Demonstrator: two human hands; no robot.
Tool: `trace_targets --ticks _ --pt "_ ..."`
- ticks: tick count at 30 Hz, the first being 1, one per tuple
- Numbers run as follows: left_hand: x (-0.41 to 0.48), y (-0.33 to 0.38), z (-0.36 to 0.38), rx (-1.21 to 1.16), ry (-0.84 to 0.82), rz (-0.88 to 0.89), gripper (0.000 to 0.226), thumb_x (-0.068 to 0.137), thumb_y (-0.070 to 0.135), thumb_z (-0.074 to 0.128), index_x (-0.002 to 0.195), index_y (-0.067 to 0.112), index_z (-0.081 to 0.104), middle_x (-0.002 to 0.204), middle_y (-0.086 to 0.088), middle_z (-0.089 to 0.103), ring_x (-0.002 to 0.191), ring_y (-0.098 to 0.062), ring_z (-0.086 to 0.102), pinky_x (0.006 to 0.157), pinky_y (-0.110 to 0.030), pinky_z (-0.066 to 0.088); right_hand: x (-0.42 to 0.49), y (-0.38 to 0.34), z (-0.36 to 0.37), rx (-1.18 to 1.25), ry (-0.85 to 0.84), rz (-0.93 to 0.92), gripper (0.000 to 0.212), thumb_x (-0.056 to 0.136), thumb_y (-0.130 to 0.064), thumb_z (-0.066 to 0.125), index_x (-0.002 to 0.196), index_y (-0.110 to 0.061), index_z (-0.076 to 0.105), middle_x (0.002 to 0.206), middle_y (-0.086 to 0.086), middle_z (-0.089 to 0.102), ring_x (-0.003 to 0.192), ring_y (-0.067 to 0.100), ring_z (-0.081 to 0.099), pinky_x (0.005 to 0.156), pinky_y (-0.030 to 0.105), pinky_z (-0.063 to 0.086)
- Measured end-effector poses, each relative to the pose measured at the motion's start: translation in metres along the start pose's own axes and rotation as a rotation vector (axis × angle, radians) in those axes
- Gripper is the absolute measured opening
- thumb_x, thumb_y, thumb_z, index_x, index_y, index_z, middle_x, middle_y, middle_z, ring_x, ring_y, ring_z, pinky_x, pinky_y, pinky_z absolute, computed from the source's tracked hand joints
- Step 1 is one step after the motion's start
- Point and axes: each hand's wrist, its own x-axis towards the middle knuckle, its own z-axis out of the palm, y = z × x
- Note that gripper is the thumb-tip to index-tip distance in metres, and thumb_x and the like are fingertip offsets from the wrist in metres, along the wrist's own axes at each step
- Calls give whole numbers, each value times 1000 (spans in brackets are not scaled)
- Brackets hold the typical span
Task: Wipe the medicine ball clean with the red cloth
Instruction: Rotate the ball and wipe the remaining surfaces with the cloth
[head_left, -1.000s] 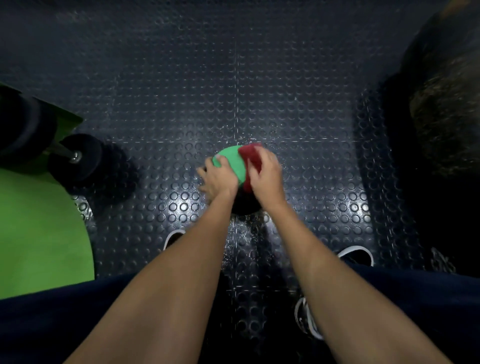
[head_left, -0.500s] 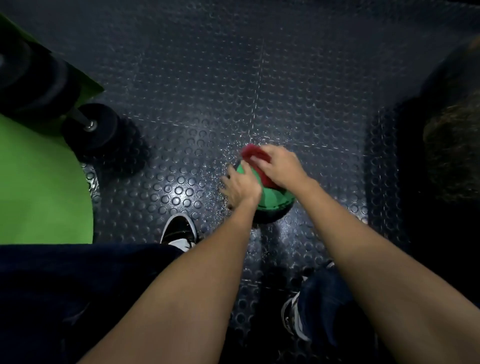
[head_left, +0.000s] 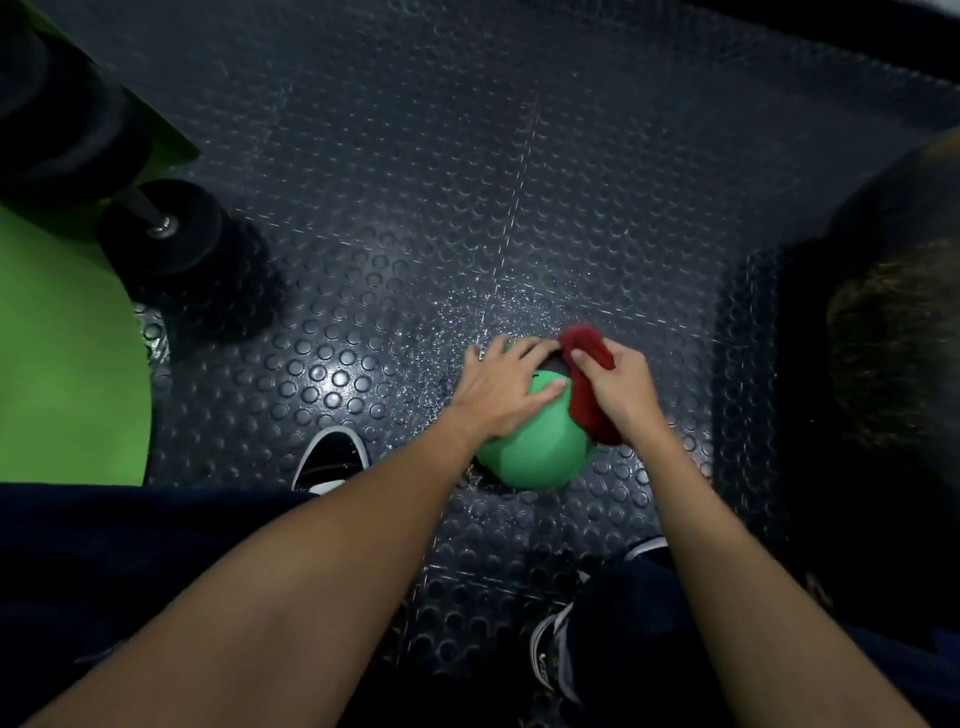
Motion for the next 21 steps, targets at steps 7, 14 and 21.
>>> trace_targets --ticks 7,14,21 --pt "-27 18 8 -411 41 -834 77 99 67 21 155 14 22 162 -15 24 145 -44 28 114 -66 22 -4 -5 -9 65 43 -16 16 91 -16 60 106 -16 67 98 1 69 93 20 64 92 37 50" --pt "-41 14 35 -469 171 -630 61 102 58 23 151 25 37 157 0 35 142 -30 35 113 -64 30 0 -7 28 -216 -318 -97 18 86 -38 64 96 -24 70 82 -8 71 77 12 65 72 26 49" --pt "-45 2 36 -451 117 -521 59 102 59 30 152 29 37 162 0 31 146 -28 30 117 -61 26 18 46 20 150 -227 565 33 86 -23 67 106 2 60 76 13 67 63 25 61 68 38 56"
